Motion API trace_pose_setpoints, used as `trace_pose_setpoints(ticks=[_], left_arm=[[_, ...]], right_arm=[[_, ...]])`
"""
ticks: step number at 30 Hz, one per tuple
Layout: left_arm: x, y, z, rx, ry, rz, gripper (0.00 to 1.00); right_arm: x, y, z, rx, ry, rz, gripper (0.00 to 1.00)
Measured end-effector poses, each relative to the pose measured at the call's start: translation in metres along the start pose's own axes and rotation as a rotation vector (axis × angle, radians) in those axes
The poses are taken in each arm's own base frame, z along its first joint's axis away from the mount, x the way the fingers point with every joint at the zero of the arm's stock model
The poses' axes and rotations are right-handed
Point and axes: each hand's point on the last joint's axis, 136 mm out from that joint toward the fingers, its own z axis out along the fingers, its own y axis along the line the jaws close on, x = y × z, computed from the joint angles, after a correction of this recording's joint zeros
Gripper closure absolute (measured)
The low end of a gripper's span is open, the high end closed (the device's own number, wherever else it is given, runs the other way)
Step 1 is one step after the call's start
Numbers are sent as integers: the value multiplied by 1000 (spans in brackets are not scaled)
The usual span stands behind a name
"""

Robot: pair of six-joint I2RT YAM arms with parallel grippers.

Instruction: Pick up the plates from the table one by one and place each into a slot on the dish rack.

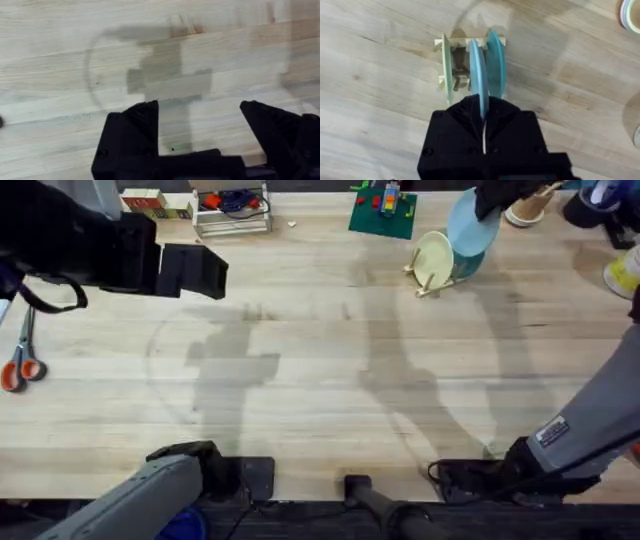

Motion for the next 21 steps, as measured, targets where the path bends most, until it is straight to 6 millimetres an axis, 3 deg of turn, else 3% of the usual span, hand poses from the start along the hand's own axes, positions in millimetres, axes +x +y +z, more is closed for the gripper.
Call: trace_pose_setpoints(ticks=[21], left_arm=[[0, 0, 0, 0, 0, 0, 6]], right_arm=[[-5, -2, 5, 7, -18, -32, 970]])
